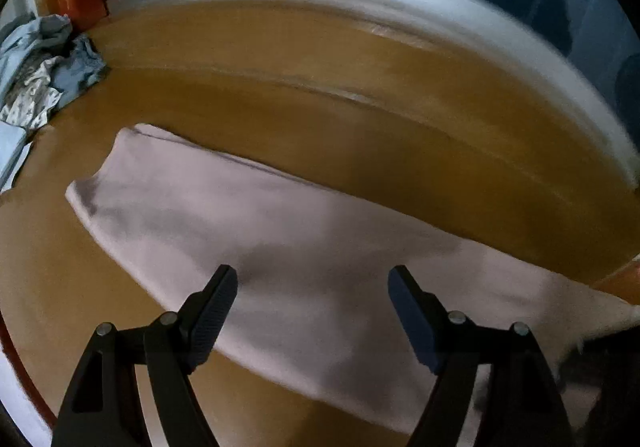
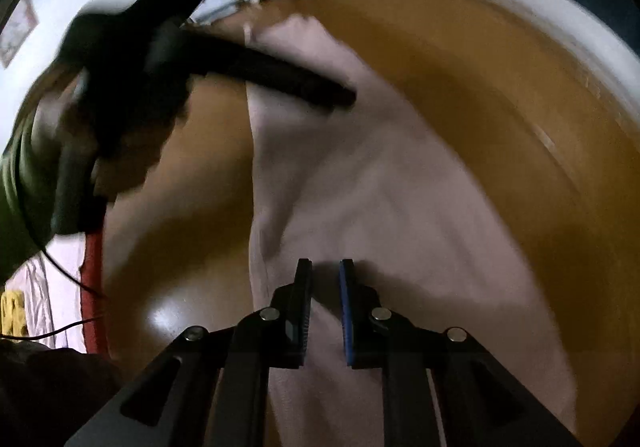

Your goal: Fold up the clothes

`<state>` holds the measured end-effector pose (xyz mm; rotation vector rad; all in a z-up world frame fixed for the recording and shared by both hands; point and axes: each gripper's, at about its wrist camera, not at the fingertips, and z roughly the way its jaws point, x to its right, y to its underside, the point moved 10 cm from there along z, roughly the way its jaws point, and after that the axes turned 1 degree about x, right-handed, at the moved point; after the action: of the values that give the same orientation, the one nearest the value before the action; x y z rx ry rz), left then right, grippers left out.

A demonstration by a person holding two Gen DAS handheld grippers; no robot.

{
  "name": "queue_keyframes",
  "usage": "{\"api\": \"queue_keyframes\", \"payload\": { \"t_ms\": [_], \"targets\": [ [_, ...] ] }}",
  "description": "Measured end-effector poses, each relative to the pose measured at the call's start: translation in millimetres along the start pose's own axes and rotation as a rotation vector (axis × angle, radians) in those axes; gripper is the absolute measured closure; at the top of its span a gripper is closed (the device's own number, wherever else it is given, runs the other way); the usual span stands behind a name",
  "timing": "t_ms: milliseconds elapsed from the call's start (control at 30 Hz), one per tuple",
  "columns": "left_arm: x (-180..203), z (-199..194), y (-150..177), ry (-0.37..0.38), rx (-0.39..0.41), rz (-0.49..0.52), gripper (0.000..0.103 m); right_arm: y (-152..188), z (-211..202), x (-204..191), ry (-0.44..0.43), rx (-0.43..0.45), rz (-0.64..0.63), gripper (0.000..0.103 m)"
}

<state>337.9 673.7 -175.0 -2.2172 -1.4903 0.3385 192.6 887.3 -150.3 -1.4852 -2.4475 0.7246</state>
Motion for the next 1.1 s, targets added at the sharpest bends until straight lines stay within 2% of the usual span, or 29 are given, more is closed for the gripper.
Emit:
{"api": "queue_keyframes", "payload": {
  "t_ms": [33,67,133,233,367,500,633,667,733,867,900,967,1100],
  "targets": [
    [-3.8,7.6,-3.6,-0.021,-0.014,0.007,0.027,2.3,0.9,-2.4,0.015,0.011,0.006,0.084],
    [-9.5,11.0,-5.9,-0.033,-0.011,0.006,0.023,4.6,1.5,-5.0,0.035,0.018,-0.001,0.084],
    [-17.6,13.6,-9.5,-0.042,-0.008,0.007,0.023,9.8,2.9,-9.5,0.073,0.029,-0.013,0.084],
    [-22.7,12.4,-12.2,-0.033,-0.007,0.018,0.023,20.9,-5.3,-5.4,0.091,0.04,0.007,0.084],
    [-18.5,0.5,-12.9,0.006,-0.001,0.03,0.027,6.0,2.9,-1.8,0.108,0.022,0.037,0.084],
    [-24.9,-2.6,-15.3,0.002,0.018,0.057,0.027,6.5,-15.9,9.3,0.133,0.067,0.176,0.084],
    [-44.4,4.0,-18.5,-0.004,0.021,0.055,0.023,39.9,-13.4,26.0,0.17,0.023,0.32,0.084],
    [-49.3,5.6,-19.4,-0.005,0.022,0.054,0.023,44.1,-15.3,27.0,0.174,0.042,0.347,0.083],
    [-55.8,5.7,-20.4,0.001,0.022,0.056,0.023,48.6,-18.3,28.3,0.197,0.056,0.383,0.084],
    [-59.8,-7.4,-16.9,0.06,0.013,0.029,0.026,50.1,-26.2,26.2,0.248,0.061,0.419,0.083],
    [-62.5,-13.3,-16.3,0.077,0.017,0.019,0.026,49.5,-29.8,23.7,0.252,0.07,0.425,0.081],
    [-68.5,-20.8,-15.5,0.083,0.029,0.013,0.025,52.9,-32.1,22.0,0.264,0.076,0.448,0.066],
    [-85.4,-13.0,-9.8,0.005,0.016,0.023,0.025,67.1,-17.4,22.3,0.262,0.022,0.488,0.065]
  ]
}}
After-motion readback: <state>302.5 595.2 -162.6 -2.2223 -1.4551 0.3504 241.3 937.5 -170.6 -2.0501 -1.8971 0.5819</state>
